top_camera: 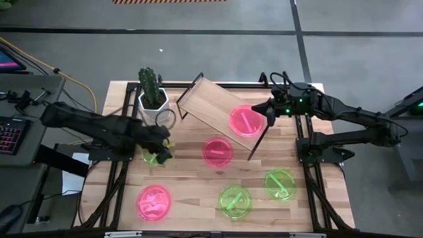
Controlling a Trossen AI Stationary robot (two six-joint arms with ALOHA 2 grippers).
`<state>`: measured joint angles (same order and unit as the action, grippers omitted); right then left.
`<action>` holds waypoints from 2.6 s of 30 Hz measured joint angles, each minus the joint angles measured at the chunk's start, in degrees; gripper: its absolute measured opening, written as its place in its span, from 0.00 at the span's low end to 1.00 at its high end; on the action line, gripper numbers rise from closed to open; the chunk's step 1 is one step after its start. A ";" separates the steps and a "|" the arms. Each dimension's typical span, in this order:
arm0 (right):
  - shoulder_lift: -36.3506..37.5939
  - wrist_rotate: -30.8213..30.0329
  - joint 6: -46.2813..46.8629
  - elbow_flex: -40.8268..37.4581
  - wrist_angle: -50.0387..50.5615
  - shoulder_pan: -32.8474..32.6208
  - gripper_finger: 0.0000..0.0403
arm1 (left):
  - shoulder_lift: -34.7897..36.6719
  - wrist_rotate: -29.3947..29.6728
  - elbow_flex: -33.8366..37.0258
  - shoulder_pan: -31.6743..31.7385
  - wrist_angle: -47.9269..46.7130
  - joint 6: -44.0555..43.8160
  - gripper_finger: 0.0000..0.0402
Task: Place and stack plates onto a shelf
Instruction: Put the top left light green plate on the shelf
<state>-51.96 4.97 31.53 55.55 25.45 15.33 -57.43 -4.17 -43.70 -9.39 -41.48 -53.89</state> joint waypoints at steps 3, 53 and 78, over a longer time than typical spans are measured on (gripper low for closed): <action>0.00 0.01 -0.18 0.00 1.57 0.00 0.00 | -5.21 -0.73 0.02 -0.21 -0.14 -4.48 0.43; -0.04 -0.11 -3.10 0.00 3.06 0.00 0.00 | -11.12 -9.37 -19.73 -2.67 -9.40 8.47 0.00; -0.02 -3.28 -4.61 0.00 -2.62 0.02 0.00 | -40.79 27.02 -55.80 15.26 -22.38 77.05 0.00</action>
<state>-51.99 1.69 26.92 55.55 22.83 15.35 -98.22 22.86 -99.50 5.87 -63.86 23.16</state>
